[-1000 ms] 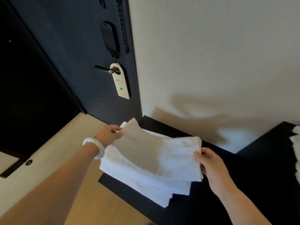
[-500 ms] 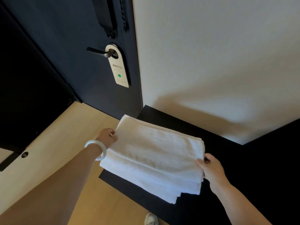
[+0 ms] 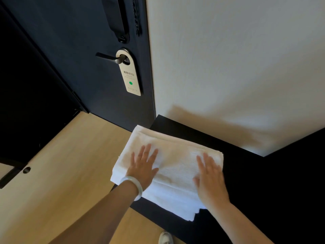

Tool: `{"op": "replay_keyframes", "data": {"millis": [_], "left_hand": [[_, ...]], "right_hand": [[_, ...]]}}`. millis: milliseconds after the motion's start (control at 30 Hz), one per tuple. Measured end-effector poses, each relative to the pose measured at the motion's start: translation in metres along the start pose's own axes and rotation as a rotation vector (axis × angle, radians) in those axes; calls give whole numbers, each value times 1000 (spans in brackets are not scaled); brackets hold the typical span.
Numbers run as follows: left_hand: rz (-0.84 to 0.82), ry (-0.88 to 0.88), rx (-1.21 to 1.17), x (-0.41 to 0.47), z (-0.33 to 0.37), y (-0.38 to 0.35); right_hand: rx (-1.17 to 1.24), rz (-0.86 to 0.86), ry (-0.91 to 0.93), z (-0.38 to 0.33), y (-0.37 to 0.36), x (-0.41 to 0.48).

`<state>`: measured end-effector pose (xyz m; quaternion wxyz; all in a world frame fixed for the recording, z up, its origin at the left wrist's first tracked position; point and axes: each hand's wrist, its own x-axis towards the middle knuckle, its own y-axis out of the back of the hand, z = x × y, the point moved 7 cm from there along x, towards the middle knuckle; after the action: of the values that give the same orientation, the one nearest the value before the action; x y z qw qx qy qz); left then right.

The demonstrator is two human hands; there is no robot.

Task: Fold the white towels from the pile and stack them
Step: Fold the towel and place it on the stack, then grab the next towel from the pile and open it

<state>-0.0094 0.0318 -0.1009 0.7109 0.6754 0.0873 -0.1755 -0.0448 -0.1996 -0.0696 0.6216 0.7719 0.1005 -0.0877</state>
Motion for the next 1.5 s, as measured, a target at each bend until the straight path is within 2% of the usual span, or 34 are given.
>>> {"op": "replay_keyframes", "data": {"millis": [67, 233, 467, 600, 767, 900, 1000, 1100, 1167, 1267, 1333, 1400, 1433, 1500], "left_hand": [[-65, -3, 10, 2, -1, -23], [-127, 16, 28, 2, -4, -30], [-254, 13, -37, -6, 38, 14], [-252, -188, -20, -10, 125, 63], [-53, -385, 20, -35, 260, 138], [85, -508, 6, -67, 365, 166], [92, -544, -126, -86, 441, 170], [92, -453, -317, -95, 511, 171], [148, -283, -396, -89, 541, 174], [150, -3, -367, -78, 559, 175], [69, 41, -379, -73, 564, 169], [46, 84, -600, -74, 563, 167], [88, 103, -755, -76, 561, 169], [122, 63, -1005, -84, 572, 180]], "right_hand": [[-34, -126, 20, -1, -21, -2], [-8, -192, 31, 3, -24, -3], [125, -244, -93, 38, 46, -27], [171, -102, -160, 92, 131, -53], [228, 160, -203, 185, 219, -103], [287, 296, -273, 274, 247, -147], [328, 328, -320, 342, 254, -180], [391, 282, -355, 411, 255, -213], [424, 255, -384, 451, 258, -231], [470, 221, -410, 491, 265, -252], [494, 174, -370, 501, 269, -256], [522, 125, -277, 500, 272, -253], [542, 108, -227, 497, 273, -249], [593, 106, -124, 486, 278, -239]]}}
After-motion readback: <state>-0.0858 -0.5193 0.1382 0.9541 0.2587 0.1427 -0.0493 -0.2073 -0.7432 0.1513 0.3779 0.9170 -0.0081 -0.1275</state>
